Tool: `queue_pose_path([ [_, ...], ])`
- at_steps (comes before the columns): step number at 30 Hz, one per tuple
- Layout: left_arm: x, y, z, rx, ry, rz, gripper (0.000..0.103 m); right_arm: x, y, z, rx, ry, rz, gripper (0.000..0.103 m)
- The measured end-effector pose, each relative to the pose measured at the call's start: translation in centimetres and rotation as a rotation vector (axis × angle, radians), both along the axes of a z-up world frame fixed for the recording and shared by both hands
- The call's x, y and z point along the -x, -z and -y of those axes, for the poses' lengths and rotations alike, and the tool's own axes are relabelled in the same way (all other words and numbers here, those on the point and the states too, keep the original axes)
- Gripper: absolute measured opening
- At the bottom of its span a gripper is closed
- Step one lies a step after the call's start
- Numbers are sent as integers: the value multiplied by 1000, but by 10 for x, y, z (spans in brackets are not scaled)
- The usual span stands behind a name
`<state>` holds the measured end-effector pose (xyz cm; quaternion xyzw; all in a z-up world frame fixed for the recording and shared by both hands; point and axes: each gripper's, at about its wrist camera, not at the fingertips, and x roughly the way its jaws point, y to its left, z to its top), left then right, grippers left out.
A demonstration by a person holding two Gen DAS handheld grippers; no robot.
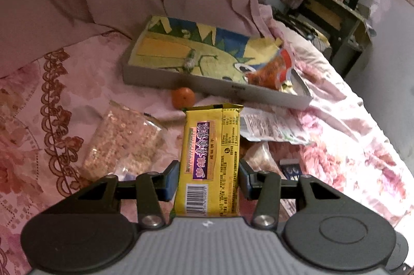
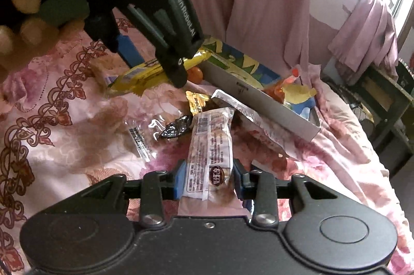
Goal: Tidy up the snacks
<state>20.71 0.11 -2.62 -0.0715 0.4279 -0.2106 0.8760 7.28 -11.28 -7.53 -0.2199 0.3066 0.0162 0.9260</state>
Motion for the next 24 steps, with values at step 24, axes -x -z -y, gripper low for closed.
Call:
queue_pose_path([
  [24,-19,-19,-11,53,-139,137,51,5,-21,-9,74,-57,200,38],
])
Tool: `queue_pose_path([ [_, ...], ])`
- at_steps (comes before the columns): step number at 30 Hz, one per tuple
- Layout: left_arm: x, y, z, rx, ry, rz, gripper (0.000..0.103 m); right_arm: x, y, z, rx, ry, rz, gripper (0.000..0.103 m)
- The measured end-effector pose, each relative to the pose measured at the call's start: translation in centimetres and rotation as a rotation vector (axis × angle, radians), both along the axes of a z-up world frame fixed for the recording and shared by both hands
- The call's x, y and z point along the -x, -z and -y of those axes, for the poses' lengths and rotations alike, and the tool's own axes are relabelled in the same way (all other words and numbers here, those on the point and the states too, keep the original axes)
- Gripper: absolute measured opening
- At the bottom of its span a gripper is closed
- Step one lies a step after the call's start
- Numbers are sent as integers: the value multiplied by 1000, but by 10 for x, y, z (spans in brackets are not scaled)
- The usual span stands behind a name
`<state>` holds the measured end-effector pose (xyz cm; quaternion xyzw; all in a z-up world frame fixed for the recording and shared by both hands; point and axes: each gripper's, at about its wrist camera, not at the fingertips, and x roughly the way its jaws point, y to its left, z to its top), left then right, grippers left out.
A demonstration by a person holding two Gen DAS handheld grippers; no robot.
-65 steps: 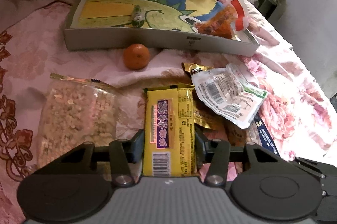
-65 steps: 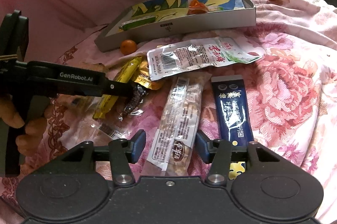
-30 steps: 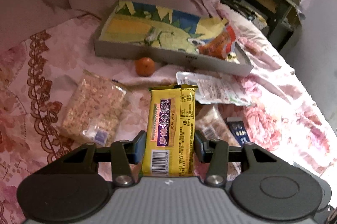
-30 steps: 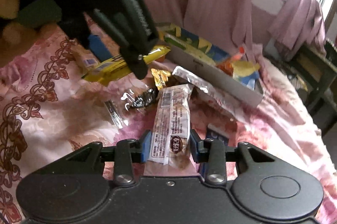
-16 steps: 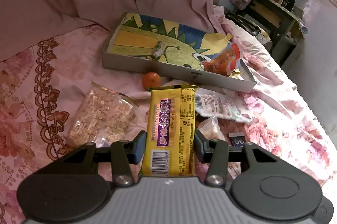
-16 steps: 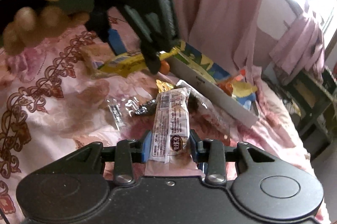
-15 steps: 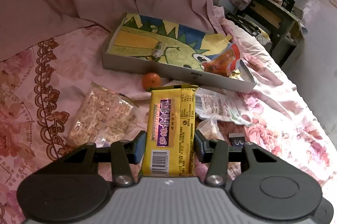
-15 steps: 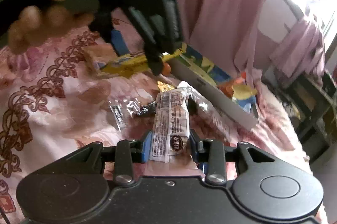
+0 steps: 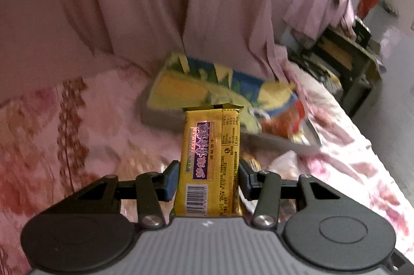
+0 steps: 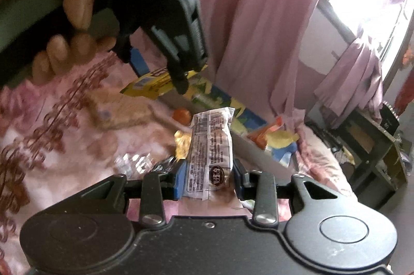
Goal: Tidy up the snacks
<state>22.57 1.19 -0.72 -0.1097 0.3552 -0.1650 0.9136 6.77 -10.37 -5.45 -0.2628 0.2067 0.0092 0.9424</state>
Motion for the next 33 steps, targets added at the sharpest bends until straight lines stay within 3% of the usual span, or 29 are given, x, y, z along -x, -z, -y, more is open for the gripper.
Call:
queue_pose_path([
  [8,-50,-8,-3,33,-63,72,51,-44,-20,13,-3,13,55,38],
  [15,-98,2,-3,80,-111,69,51,-108,-24,23,36,12,116,38],
  [24,-145,29,8,94,-99,14,51,-178,-16,42,-42,55,34,38],
  [33,-159,46,17,20,-96,-25,51,-218,-6,48,-92,99,-37,38],
])
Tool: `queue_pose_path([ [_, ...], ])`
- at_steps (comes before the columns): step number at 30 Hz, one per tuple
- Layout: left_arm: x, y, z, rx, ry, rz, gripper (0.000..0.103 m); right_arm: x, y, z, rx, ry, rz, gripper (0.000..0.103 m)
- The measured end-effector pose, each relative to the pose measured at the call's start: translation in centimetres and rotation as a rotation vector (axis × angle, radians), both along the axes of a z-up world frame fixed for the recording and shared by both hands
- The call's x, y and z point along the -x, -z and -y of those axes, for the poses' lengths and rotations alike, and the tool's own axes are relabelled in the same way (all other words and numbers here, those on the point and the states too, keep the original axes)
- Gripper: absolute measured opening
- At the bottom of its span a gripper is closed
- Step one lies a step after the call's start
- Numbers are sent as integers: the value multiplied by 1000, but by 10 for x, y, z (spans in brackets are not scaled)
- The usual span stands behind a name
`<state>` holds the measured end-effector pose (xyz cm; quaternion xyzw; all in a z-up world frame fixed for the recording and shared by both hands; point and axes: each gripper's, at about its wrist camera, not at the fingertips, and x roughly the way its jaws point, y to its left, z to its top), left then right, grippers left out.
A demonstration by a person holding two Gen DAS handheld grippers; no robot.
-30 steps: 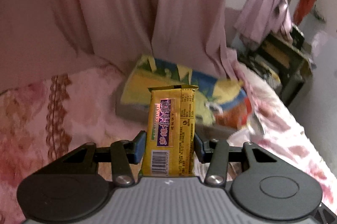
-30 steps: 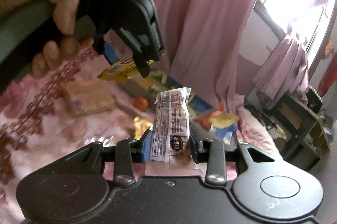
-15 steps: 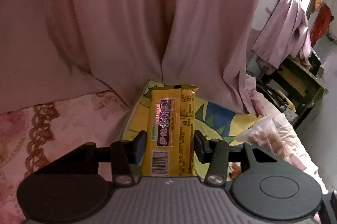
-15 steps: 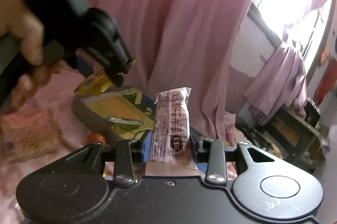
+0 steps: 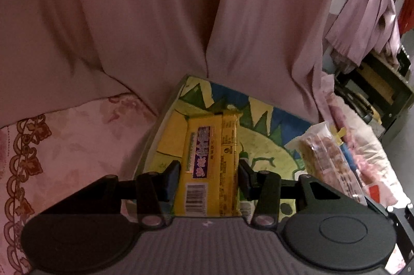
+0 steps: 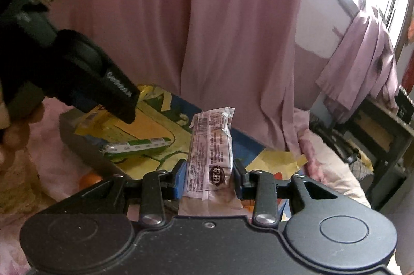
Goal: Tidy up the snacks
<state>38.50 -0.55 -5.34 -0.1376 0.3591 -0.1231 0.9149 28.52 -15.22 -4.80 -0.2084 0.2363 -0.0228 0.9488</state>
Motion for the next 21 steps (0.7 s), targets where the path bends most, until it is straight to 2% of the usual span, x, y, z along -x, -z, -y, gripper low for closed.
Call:
queue_pose_path([
  [4,-3,4,3,1,22,-15,42,-6,5,5,-34,30,-33,38],
  [12,-2,4,8,-40,41,-7,43,-11,10,14,-84,61,-66,39],
  [13,-2,4,7,-40,40,-10,45,-12,10,16,-87,65,-66,40],
  [17,-2,3,8,-40,39,-21,51,-11,9,18,-80,68,-45,53],
  [18,-1,3,8,-41,40,-21,53,-10,9,19,-78,70,-40,53],
  [21,2,0,9,-48,39,-17,62,-6,6,19,-74,73,-26,60],
])
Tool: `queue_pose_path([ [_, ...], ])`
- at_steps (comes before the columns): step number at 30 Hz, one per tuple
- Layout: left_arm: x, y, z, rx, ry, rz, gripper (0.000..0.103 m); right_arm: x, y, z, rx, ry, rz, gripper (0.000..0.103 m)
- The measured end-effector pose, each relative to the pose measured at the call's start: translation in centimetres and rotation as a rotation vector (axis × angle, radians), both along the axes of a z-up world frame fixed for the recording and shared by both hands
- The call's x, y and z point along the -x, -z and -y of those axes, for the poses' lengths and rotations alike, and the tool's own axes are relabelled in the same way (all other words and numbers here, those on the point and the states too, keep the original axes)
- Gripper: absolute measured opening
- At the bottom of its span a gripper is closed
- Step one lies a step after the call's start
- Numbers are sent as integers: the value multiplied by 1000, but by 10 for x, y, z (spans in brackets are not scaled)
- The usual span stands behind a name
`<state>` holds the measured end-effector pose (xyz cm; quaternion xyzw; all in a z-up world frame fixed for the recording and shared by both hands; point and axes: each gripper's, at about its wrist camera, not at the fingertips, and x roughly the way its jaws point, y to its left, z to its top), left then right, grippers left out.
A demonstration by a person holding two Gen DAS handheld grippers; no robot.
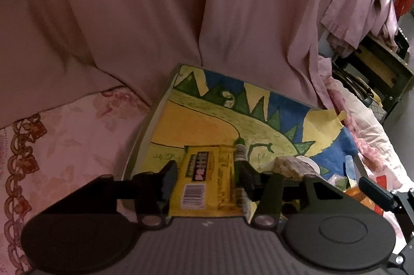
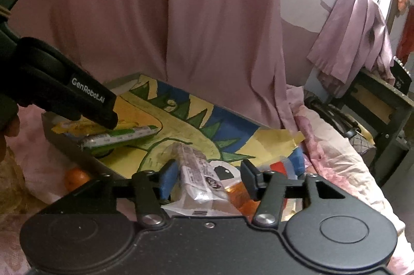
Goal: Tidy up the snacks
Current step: 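Open the left tool over the tray while the right tool releases the snack stick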
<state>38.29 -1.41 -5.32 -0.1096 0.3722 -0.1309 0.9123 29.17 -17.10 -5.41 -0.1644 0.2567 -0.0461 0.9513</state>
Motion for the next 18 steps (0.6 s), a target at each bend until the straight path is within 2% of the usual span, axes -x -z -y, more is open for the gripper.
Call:
queue_pose_path([
  [2,4,-3,-1,-4,-4,10,73,5,-4,1,-9,3,16,68],
  [11,38,-30,-4,-24,-15,94,97,50,-35,10,-68,29,135,92],
  [16,71,-51,-5,-38,-18,169,102,84,-57,21,-120,59,213,102],
  [18,85,-58,-6,-40,-19,196,102,98,-64,25,-139,71,234,102],
])
